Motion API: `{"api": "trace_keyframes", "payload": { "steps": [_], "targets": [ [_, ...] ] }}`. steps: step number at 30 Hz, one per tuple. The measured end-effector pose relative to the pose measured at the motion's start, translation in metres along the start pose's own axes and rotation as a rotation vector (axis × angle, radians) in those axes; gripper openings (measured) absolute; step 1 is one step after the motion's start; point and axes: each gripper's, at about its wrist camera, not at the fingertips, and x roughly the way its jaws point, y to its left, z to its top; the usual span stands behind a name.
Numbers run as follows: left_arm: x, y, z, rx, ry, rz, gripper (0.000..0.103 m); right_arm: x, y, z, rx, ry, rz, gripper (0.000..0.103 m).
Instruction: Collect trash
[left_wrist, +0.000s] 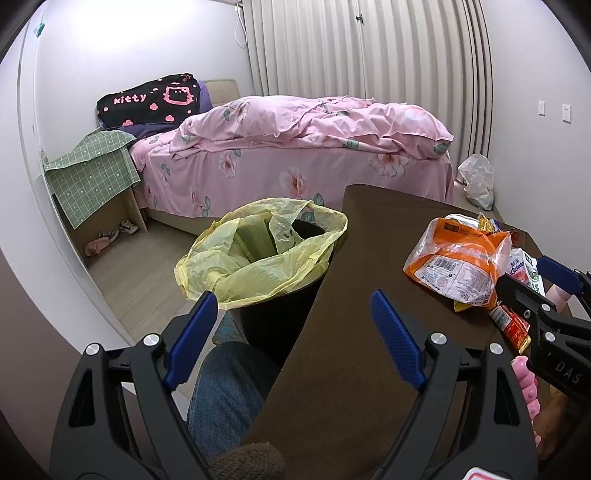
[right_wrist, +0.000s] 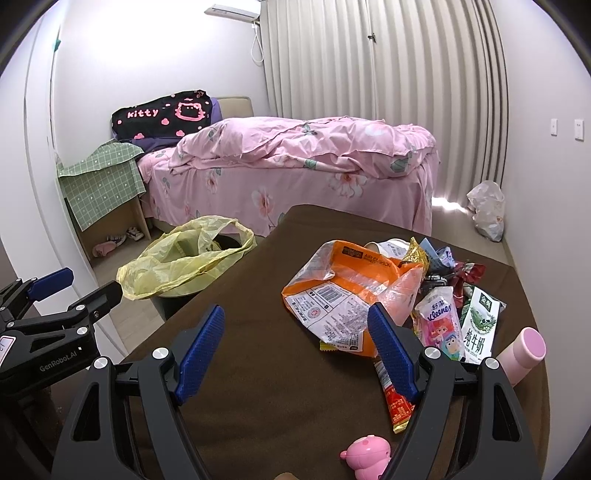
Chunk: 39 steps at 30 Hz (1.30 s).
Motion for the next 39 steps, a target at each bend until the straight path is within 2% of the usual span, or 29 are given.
{"api": "trace_keyframes", "payload": {
  "steps": [39],
  "targets": [
    [0.0017, 0.0005, -0.0039, 0.000, 0.004, -0.004, 0.081, 0.0003, -0.0013, -0.0011, -0.002, 0.003, 0.001, 0.076]
  ]
}}
